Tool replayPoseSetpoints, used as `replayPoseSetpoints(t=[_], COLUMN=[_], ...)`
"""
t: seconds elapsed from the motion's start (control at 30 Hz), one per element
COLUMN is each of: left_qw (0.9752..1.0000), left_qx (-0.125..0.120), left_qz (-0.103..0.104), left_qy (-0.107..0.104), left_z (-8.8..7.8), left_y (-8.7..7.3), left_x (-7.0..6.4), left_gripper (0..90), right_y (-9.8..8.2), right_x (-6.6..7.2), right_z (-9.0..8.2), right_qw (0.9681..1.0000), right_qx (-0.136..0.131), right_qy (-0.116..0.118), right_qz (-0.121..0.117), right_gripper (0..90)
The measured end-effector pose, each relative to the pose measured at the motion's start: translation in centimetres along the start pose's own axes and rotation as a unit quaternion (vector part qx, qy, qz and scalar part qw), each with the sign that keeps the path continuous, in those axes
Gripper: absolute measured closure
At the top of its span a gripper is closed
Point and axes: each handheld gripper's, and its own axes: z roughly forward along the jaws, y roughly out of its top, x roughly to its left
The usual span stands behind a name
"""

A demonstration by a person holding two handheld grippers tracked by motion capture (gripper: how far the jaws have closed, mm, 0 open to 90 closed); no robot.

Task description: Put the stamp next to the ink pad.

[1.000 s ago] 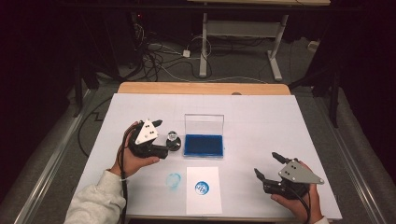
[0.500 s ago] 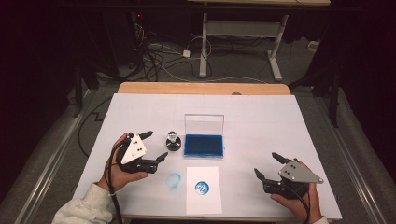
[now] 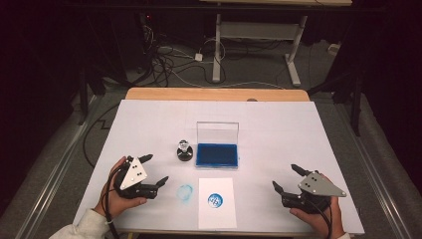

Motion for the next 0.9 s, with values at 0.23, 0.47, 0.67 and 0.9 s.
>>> replayPoseSetpoints(t=[0.23, 0.47, 0.67, 0.9], left_qw=[0.9999, 0.9999, 0.9998, 0.9998], left_qx=[0.012, 0.011, 0.012, 0.014], left_qz=[0.003, 0.006, 0.01, 0.013], left_qy=[-0.009, -0.011, -0.009, -0.008], left_z=[-0.12, -0.39, -0.4, -0.3], left_y=[-0.62, -0.93, -1.0, -0.86], left_x=[-0.66, -0.71, -0.65, -0.74], left_gripper=[15.7, 15.7, 15.7, 15.7], right_y=[0.13, 0.42, 0.6, 0.43], right_x=[0.18, 0.48, 0.62, 0.43], right_z=[-0.01, 0.13, 0.37, 0.35], right_qw=[1.0, 0.9999, 0.9999, 0.9999], right_qx=[-0.001, -0.001, 0.0, 0.0], right_qy=[-0.001, -0.001, -0.001, -0.001], right_qz=[-0.005, -0.012, -0.015, -0.011], right_gripper=[21.9, 22.0, 22.0, 22.0])
